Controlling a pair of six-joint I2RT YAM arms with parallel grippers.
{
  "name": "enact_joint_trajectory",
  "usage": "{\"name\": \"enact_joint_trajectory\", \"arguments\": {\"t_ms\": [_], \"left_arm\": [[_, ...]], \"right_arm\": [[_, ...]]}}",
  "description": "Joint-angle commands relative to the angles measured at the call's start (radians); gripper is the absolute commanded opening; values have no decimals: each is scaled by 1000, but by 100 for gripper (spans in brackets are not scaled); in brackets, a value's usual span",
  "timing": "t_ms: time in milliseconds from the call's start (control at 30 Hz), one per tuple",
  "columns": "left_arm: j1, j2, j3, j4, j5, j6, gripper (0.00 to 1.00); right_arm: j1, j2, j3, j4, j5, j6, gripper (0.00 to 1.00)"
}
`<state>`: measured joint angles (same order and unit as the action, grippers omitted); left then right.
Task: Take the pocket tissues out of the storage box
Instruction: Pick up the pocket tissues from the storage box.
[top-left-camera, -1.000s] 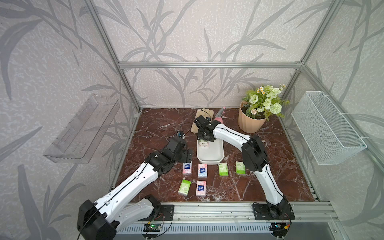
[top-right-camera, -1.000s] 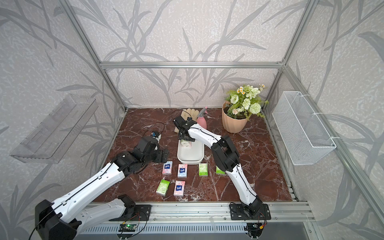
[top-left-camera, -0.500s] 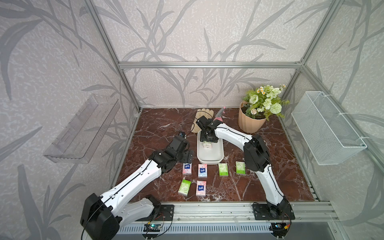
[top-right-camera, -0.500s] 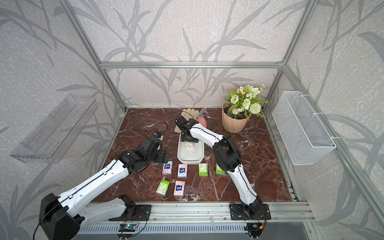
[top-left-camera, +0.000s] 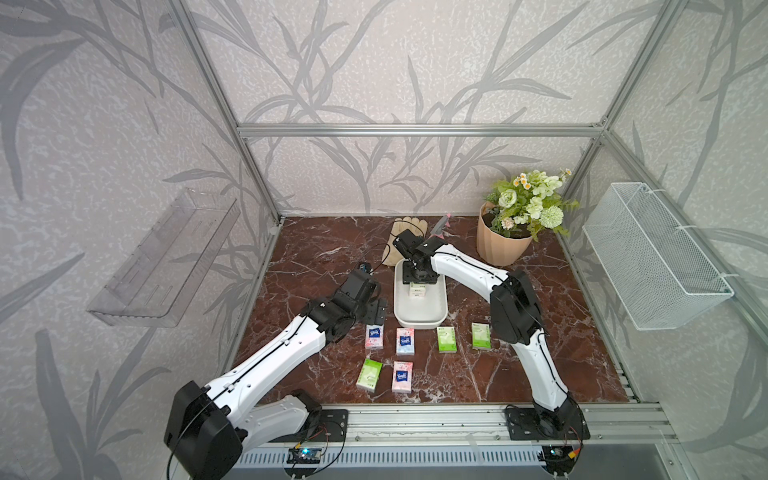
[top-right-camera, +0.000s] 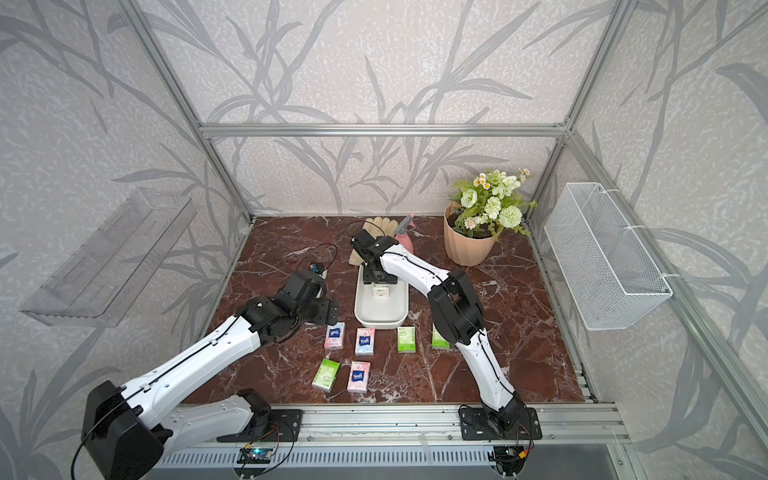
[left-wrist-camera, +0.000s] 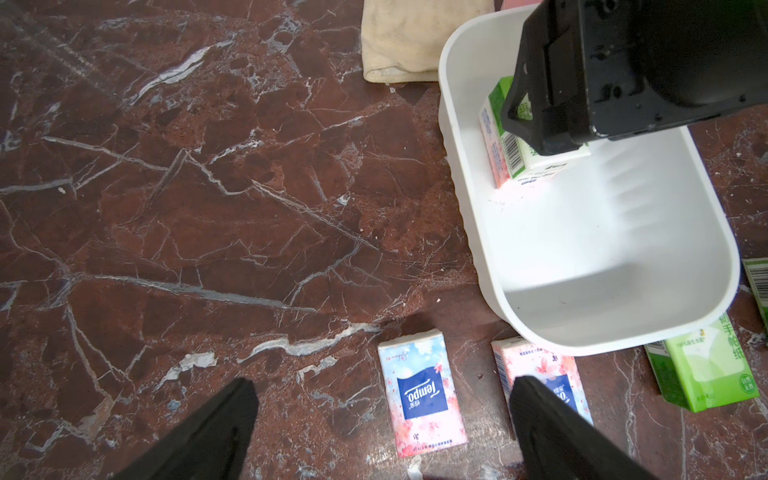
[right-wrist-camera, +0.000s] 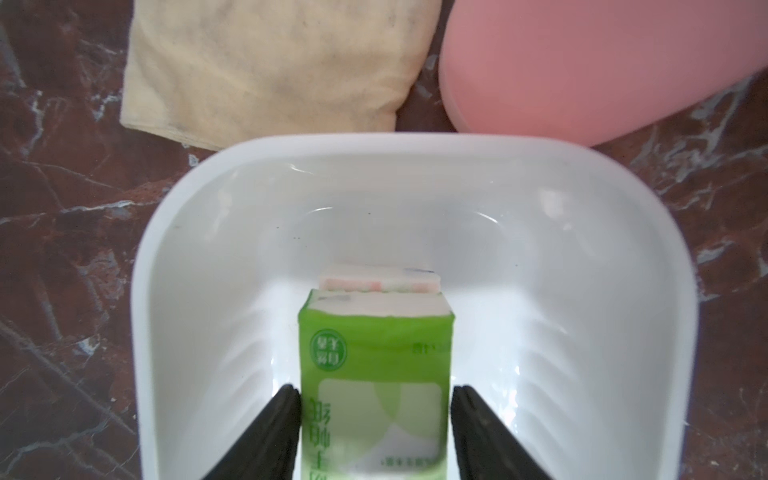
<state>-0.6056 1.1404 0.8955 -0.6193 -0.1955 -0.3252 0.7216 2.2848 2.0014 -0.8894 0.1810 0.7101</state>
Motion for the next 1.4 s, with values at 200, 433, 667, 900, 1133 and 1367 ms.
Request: {"name": "enact_joint_trajectory", "arguments": {"t_ms": [200, 433, 667, 900, 1133, 1367], "left_arm": [[8, 4, 37, -14, -32, 13, 100], [9, 5, 44, -14, -29, 18, 100], [10, 3, 42, -14, -25, 15, 100], [12, -1, 38, -21, -26, 22, 100], [13, -11, 29, -15, -31, 26, 100], [15, -45, -4, 22, -16, 19, 100]], "right_arm": [[4, 0, 19, -48, -7, -9, 56], [4, 37, 42, -59, -23, -9, 63], [15, 33, 35, -72, -18, -5, 60], [31, -17, -4, -64, 4, 9, 54], [71, -140, -85, -57, 38, 36, 53], [135, -355, -280, -67, 83, 138, 53]]}}
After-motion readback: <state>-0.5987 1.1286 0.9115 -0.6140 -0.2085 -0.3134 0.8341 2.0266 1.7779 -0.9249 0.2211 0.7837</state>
